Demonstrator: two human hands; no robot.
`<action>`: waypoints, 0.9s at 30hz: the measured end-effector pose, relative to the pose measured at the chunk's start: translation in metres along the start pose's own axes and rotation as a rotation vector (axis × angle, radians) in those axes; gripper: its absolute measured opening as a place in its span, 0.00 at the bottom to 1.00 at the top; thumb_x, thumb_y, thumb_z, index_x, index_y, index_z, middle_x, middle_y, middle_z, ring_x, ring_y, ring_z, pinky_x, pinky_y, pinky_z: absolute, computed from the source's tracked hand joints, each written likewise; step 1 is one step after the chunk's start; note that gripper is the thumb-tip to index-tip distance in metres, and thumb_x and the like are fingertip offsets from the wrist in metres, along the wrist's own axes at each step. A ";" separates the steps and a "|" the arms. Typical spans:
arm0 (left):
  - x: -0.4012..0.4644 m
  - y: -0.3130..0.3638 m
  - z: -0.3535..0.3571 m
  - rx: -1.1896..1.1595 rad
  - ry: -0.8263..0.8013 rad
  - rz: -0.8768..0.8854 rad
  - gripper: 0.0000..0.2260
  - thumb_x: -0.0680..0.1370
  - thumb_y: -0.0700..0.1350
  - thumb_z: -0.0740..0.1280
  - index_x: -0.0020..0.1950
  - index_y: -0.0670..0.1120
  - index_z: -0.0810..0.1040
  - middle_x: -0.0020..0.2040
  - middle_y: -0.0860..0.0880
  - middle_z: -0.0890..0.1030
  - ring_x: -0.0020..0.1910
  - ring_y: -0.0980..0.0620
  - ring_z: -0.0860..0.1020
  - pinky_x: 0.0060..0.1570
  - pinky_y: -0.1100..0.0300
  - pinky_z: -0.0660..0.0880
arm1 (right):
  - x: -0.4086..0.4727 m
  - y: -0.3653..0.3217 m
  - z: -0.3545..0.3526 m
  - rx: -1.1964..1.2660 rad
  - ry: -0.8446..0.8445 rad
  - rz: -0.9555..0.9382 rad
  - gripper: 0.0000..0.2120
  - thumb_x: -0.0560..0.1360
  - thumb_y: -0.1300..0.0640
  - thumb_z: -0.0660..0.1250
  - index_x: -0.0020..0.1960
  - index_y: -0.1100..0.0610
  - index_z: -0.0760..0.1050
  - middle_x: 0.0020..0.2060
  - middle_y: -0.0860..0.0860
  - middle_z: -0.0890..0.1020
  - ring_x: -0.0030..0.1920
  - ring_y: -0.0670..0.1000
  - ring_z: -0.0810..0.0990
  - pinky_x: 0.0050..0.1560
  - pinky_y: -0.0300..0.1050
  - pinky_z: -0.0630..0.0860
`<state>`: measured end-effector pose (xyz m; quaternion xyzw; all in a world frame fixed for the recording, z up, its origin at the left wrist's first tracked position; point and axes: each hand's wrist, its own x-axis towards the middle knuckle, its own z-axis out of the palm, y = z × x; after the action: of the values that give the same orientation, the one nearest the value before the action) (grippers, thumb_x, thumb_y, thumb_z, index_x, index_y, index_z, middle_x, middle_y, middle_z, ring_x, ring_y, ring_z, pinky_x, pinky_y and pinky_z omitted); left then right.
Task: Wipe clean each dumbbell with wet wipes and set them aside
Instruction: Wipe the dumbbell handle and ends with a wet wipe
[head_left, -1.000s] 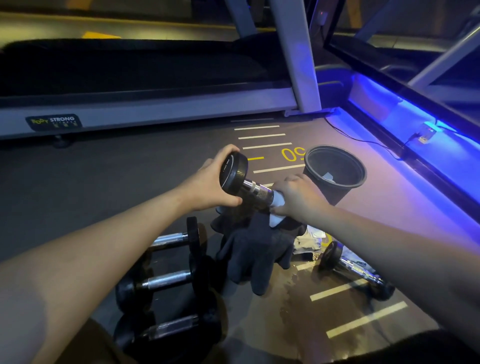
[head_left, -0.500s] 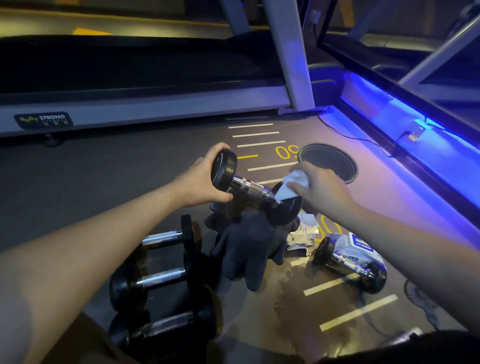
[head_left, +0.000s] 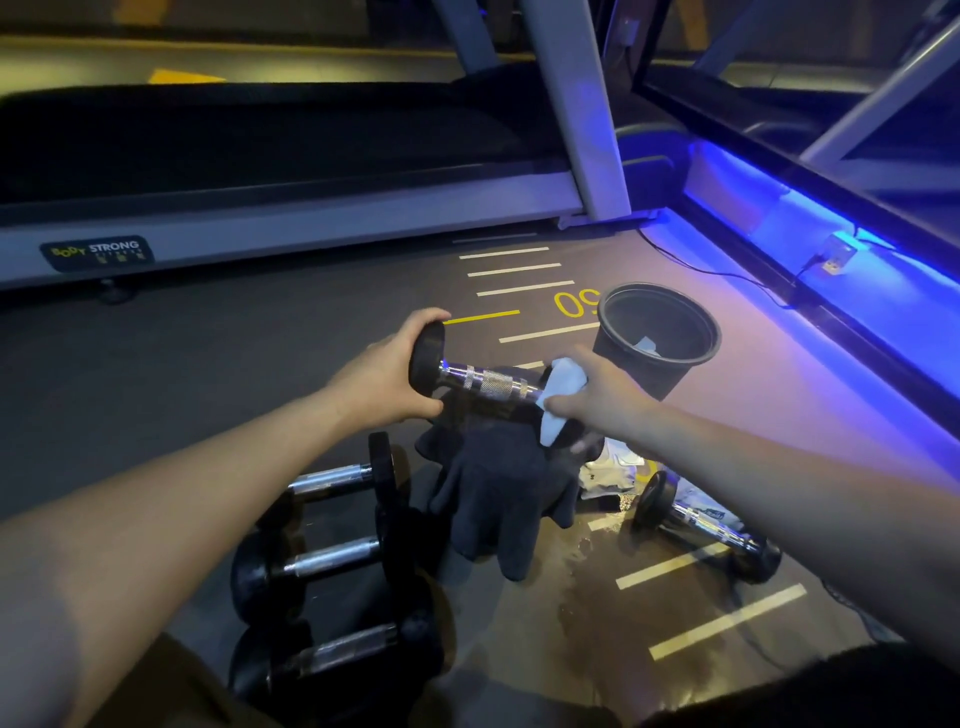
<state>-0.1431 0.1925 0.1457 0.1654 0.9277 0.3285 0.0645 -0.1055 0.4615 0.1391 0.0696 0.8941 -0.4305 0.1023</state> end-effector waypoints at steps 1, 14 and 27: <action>0.001 0.000 0.000 0.008 0.004 0.005 0.41 0.65 0.44 0.76 0.70 0.66 0.60 0.53 0.49 0.78 0.43 0.49 0.77 0.41 0.57 0.73 | 0.000 0.000 0.001 -0.019 0.031 -0.018 0.19 0.71 0.57 0.71 0.58 0.42 0.71 0.52 0.55 0.76 0.38 0.65 0.83 0.36 0.60 0.83; 0.024 0.074 0.041 -0.071 0.110 0.221 0.39 0.68 0.41 0.75 0.72 0.63 0.63 0.61 0.53 0.77 0.57 0.46 0.76 0.49 0.57 0.71 | -0.039 0.027 -0.071 -0.171 0.393 -0.103 0.15 0.68 0.57 0.71 0.49 0.43 0.73 0.39 0.57 0.81 0.29 0.56 0.81 0.31 0.53 0.81; 0.039 0.164 0.173 -0.159 -0.098 0.431 0.33 0.66 0.41 0.75 0.67 0.60 0.68 0.64 0.56 0.76 0.60 0.51 0.76 0.57 0.56 0.73 | -0.123 0.139 -0.150 -0.235 0.507 0.123 0.14 0.69 0.56 0.72 0.51 0.46 0.74 0.41 0.50 0.80 0.34 0.54 0.78 0.37 0.47 0.78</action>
<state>-0.0970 0.4277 0.1142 0.3698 0.8379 0.3981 0.0508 0.0253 0.6605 0.1553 0.2167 0.9290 -0.2858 -0.0915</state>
